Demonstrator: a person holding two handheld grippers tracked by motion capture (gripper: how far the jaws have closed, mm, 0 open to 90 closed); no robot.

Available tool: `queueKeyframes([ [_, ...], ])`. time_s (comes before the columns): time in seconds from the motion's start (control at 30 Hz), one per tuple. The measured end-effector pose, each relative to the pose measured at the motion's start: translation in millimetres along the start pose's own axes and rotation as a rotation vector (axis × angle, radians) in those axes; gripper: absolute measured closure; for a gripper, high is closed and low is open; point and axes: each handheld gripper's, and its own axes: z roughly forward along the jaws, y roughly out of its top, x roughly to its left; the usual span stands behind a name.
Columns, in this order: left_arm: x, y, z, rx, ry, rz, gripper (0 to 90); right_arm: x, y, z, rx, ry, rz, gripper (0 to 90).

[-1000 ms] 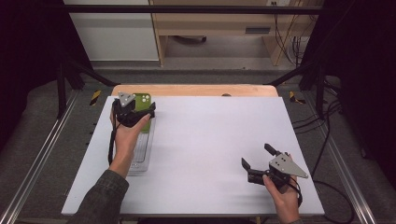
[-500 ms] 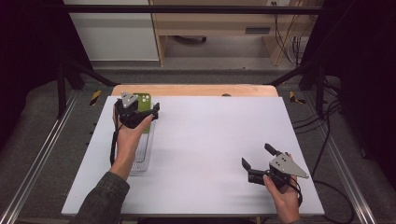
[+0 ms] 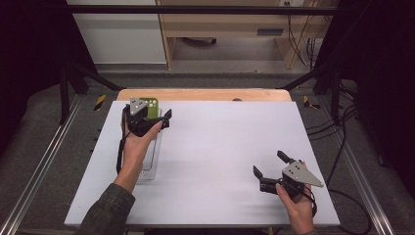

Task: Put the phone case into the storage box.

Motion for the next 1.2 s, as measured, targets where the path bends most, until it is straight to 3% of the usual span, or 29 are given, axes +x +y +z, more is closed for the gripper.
queueKeyframes([
  [0.53,-7.1,1.8,-12.2,-0.022,-0.054,0.017,3.2,0.3,0.1,0.3,0.005,0.003,0.008,2.6],
  [1.07,-12.6,-0.6,-28.0,-0.047,-0.161,0.042,3.2,0.4,-0.1,0.2,0.007,0.017,0.016,1.9],
  [1.2,-11.7,-2.1,-32.1,-0.056,-0.171,0.04,3.2,0.4,-0.2,0.2,0.008,0.019,0.017,1.9],
])
